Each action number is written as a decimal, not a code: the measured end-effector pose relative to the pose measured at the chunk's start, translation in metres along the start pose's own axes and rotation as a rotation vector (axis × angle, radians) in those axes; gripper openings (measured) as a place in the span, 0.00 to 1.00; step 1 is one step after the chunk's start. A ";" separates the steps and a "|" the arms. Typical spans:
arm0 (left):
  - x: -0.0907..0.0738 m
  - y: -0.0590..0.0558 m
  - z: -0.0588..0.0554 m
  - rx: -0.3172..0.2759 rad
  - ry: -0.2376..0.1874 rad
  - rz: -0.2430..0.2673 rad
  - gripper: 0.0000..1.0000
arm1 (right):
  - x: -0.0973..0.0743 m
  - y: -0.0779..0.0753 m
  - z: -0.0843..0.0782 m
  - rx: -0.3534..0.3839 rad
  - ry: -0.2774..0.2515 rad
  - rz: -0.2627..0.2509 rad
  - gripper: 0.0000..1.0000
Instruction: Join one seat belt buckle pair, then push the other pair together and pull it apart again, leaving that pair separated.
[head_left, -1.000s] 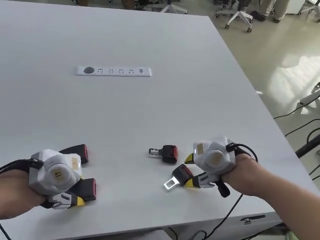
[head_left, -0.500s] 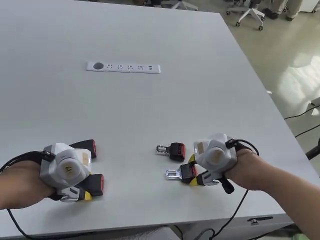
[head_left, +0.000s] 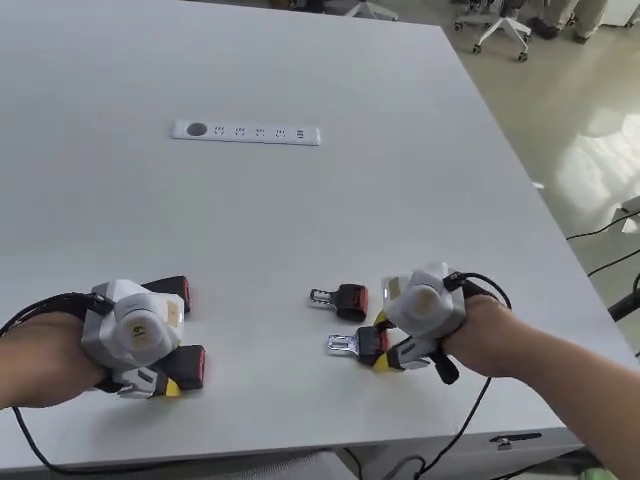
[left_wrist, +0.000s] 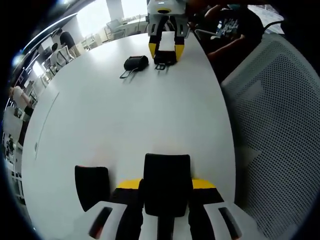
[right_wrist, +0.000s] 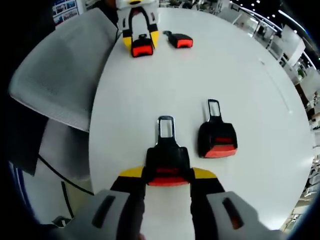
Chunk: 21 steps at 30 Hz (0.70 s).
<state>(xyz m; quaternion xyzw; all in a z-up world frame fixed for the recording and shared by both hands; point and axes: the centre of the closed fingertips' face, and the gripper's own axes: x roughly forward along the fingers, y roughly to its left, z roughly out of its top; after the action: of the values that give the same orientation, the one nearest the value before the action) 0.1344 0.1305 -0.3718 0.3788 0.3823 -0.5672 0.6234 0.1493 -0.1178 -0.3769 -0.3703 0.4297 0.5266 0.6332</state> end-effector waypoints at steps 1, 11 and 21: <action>0.000 0.000 0.000 0.000 -0.002 0.000 0.35 | 0.000 0.000 0.000 -0.005 0.012 0.006 0.35; 0.000 0.000 0.000 -0.007 0.011 -0.012 0.35 | 0.000 0.001 0.001 -0.072 0.014 0.029 0.35; 0.001 -0.001 0.000 -0.018 0.021 -0.022 0.35 | 0.010 0.008 0.033 -0.016 -0.061 0.011 0.35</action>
<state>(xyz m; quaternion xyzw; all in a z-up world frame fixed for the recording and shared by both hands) 0.1339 0.1305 -0.3729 0.3749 0.3983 -0.5664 0.6165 0.1470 -0.0827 -0.3750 -0.3569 0.4082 0.5442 0.6402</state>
